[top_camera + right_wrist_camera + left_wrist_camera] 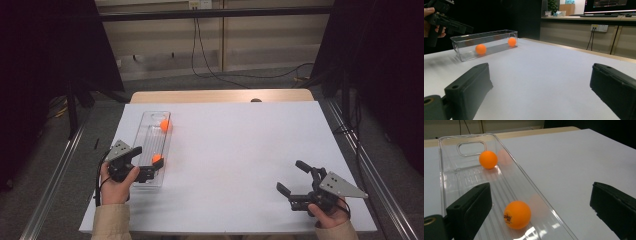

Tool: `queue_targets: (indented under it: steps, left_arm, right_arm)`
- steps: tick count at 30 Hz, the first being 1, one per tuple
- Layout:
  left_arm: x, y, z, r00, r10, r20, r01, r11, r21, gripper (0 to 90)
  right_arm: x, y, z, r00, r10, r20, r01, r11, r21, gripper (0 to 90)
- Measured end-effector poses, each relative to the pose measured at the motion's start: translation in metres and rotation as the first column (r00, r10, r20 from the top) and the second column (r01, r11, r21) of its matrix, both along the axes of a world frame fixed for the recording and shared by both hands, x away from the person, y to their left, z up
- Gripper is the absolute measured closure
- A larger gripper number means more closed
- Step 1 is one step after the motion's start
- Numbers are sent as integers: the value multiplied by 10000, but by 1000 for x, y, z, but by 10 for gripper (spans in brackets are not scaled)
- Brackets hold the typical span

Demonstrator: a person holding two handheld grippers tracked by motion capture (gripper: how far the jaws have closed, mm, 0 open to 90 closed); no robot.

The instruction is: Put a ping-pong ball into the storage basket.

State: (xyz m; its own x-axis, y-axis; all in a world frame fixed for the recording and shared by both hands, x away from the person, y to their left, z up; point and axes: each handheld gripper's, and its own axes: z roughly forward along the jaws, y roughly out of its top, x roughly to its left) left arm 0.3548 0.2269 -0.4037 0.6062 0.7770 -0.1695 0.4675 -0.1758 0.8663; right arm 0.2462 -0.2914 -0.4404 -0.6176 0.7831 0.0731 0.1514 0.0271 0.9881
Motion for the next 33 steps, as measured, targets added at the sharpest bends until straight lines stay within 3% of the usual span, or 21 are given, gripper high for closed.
queue_targets:
  steps: [33]
  left_arm:
    - [-16,14,-8,9978,151,642,-127,9992,-380,44]
  right_arm:
    - [0,0,0,10000,-18,-8,18,10000,34,26]
